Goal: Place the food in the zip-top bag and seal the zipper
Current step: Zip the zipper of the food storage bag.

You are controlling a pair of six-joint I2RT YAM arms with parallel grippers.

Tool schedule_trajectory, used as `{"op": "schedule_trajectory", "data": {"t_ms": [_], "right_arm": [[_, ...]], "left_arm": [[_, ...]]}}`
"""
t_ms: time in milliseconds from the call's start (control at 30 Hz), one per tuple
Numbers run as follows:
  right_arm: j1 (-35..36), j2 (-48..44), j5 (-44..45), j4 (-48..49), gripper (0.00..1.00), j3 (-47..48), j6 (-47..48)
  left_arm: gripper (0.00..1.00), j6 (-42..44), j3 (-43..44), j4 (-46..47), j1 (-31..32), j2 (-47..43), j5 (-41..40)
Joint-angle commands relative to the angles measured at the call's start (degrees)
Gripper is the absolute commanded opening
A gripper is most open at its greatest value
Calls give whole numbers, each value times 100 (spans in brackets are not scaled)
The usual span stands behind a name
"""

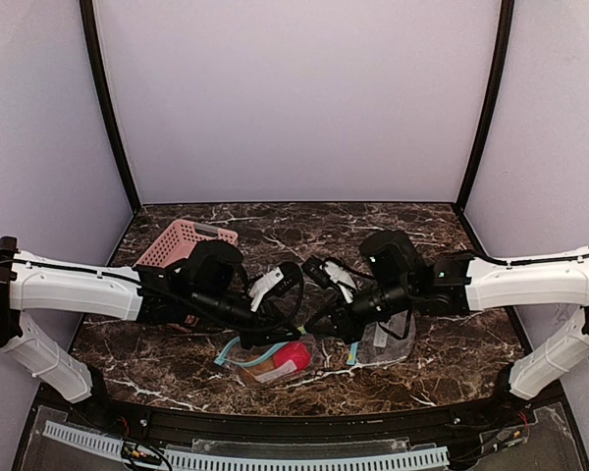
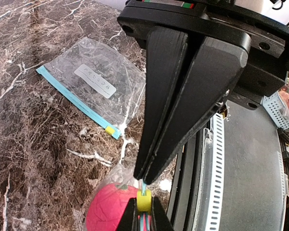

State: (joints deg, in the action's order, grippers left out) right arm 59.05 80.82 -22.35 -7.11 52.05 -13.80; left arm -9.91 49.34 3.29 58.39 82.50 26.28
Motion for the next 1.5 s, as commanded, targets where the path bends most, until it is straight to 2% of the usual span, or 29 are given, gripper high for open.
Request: {"op": "schedule_trajectory", "data": {"t_ms": [0, 600, 1467], "right_arm": [[-46, -238, 795, -234, 0, -54, 53], [-47, -439, 1502, -544, 0, -99, -69], [-219, -546, 3255, -1283, 0, -37, -995]], "left_arm": [[1, -37, -172, -187, 36, -60, 123], [1, 44, -324, -603, 27, -305, -162], [1, 107, -579, -1021, -41, -815, -380]]}}
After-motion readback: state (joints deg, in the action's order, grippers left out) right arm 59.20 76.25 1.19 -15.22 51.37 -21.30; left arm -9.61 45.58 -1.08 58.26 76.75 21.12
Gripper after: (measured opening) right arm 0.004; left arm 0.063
